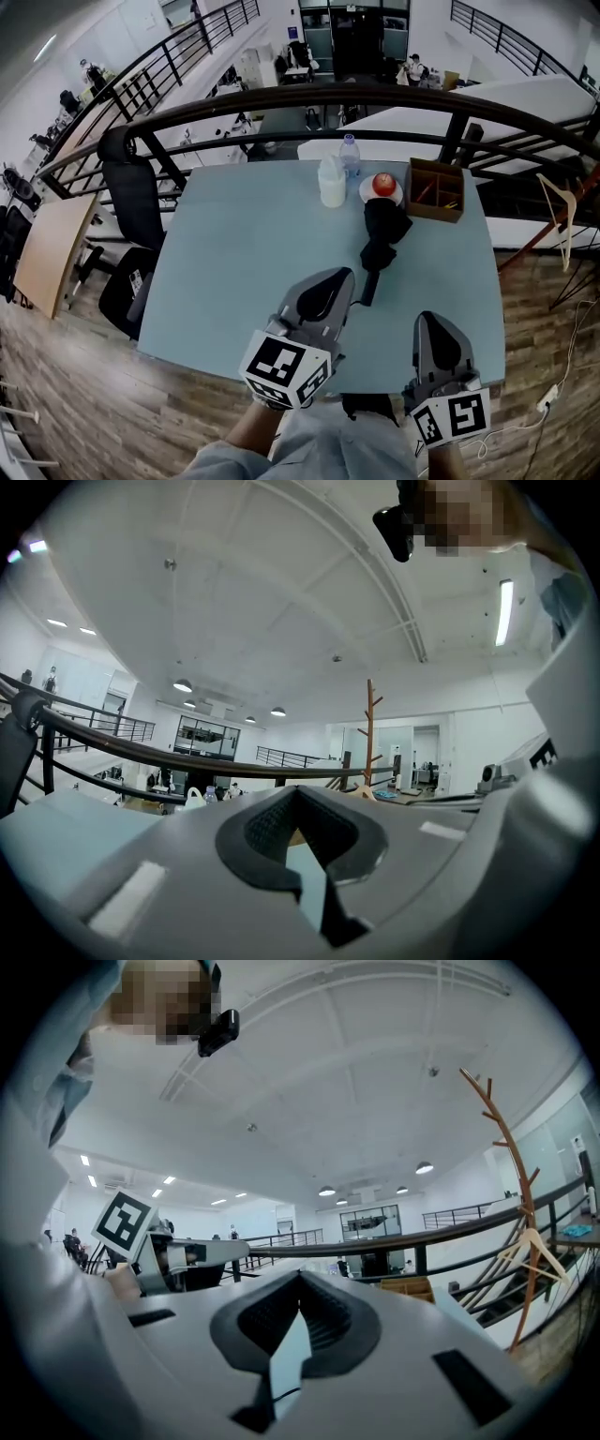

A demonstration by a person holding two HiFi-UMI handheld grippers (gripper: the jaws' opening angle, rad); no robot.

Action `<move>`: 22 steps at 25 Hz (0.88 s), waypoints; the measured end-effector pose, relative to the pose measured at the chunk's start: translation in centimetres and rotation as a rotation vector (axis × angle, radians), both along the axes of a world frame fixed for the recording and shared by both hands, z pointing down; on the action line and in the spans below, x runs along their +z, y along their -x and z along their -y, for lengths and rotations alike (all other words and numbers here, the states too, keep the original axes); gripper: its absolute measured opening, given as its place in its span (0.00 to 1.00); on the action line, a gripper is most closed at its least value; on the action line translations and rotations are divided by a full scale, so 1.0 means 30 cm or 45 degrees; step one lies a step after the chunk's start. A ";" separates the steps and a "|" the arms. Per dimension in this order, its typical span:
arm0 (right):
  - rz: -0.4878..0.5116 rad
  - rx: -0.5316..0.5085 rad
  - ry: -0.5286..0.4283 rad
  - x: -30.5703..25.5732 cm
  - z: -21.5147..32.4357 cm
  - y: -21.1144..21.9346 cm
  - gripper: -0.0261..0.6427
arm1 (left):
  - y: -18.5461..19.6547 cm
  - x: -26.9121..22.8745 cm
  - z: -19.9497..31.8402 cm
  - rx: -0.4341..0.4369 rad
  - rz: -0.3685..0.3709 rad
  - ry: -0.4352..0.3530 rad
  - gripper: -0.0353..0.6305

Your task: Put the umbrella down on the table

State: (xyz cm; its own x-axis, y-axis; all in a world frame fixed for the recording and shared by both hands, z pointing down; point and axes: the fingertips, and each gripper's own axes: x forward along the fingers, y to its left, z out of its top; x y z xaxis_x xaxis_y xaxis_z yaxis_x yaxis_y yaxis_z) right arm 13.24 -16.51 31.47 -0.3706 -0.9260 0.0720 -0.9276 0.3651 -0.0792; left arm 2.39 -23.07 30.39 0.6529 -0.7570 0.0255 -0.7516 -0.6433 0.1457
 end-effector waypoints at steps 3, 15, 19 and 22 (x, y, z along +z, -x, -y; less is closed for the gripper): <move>-0.013 0.017 -0.001 0.000 -0.027 0.032 0.03 | 0.027 0.003 -0.042 0.024 -0.018 0.012 0.06; -0.024 -0.010 -0.043 -0.045 -0.080 0.089 0.03 | 0.096 -0.011 -0.135 0.009 -0.029 0.005 0.06; -0.030 -0.037 -0.071 -0.076 -0.074 0.079 0.03 | 0.086 -0.024 -0.147 -0.008 -0.016 -0.007 0.06; -0.039 -0.057 -0.092 -0.103 -0.080 0.067 0.03 | 0.072 -0.045 -0.158 -0.016 -0.040 -0.007 0.06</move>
